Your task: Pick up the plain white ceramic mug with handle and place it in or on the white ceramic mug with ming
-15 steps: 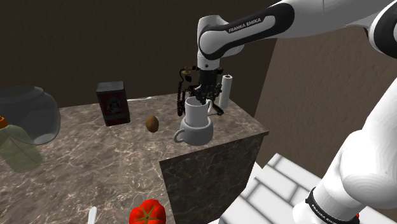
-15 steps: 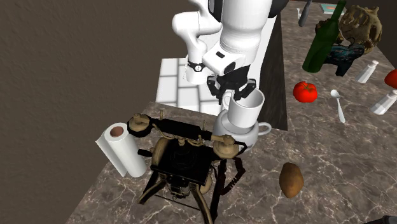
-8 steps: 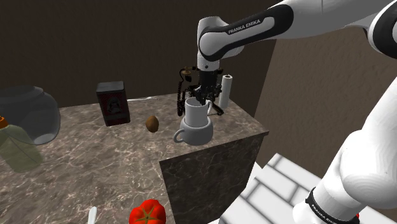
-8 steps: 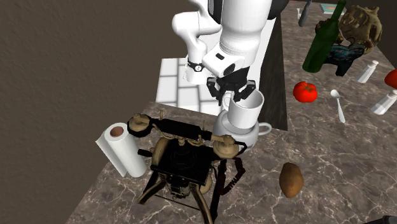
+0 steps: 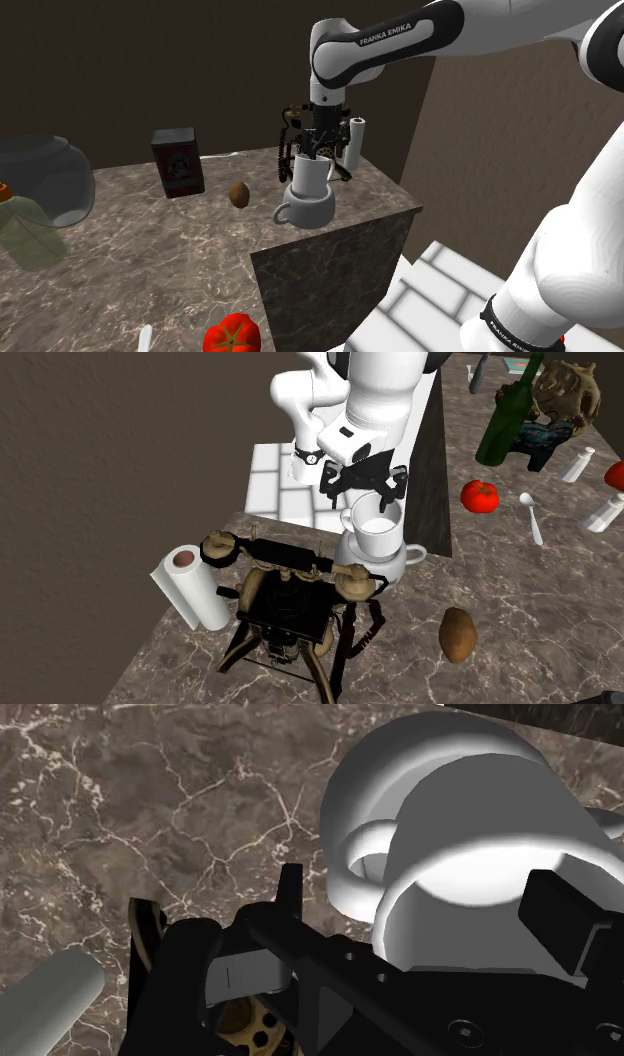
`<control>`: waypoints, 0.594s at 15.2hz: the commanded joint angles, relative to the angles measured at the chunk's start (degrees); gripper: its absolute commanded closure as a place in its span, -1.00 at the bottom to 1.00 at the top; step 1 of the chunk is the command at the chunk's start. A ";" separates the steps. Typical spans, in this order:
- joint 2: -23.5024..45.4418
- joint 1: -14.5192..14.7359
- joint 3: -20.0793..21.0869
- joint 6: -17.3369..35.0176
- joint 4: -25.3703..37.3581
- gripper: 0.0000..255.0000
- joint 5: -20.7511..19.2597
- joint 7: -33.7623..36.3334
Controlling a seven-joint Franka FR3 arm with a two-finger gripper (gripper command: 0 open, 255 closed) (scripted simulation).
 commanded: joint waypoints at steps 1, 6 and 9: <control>-0.18 0.02 0.01 -3.52 3.29 -1.00 0.00 0.09; -0.17 0.00 0.00 -5.04 4.82 -1.00 -0.01 0.10; -0.17 0.00 0.00 -5.04 4.82 -1.00 -0.01 0.10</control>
